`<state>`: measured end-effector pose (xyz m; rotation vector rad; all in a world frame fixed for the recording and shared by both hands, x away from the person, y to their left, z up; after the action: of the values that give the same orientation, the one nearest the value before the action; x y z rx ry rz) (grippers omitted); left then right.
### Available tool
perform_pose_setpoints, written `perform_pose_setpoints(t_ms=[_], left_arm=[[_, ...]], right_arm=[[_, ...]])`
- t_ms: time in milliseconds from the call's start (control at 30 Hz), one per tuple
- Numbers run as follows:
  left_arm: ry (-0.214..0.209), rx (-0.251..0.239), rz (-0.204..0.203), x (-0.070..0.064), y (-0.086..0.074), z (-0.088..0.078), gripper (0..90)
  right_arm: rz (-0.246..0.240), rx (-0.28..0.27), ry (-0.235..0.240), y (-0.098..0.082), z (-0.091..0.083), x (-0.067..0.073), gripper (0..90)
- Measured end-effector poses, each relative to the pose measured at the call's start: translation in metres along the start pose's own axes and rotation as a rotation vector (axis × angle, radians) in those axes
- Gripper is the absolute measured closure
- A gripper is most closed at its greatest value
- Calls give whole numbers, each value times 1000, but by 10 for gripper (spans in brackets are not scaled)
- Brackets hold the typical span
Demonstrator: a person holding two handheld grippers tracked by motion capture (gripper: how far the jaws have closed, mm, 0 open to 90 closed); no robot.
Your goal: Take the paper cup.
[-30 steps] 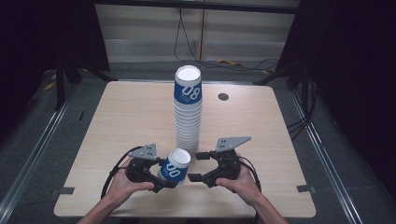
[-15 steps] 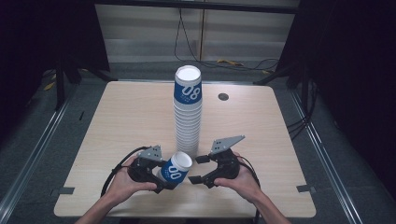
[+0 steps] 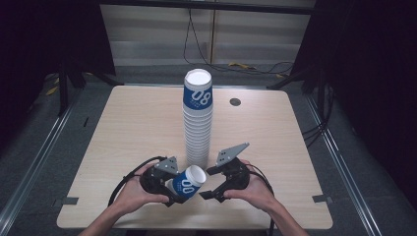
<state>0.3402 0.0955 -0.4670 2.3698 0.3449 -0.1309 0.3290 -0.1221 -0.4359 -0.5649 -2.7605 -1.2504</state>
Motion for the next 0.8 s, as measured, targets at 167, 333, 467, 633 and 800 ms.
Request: perform_pose_setpoints(t_ms=[167,333,467,633,800], left_arm=[[15,26,12,0,4,2,201],[17,44,28,-1,8,3,201],[29,68,44,-2,12,2,202],[36,99,55,-4,13,4,202],[34,132,69,-3,16,6,202]], right_arm=[[-23,42,-6,1,0,1,161],[-46,78,15,3,1,0,239],[-64,122,4,4,0,-2,229],[-88,163,9,5,3,-2,213],[-98,208,3,4,7,-4,213]])
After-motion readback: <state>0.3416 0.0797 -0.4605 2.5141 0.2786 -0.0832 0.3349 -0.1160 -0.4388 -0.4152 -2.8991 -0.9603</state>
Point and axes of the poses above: each handheld gripper's, and its own axes: z roughly forward along the jaws, y roughly out of its top, x roughly to its left, the point moved 2 cm from there along z, roughly forward along the jaws, and after that the axes turned 2 degrees about -z, right-handed, at the moved point
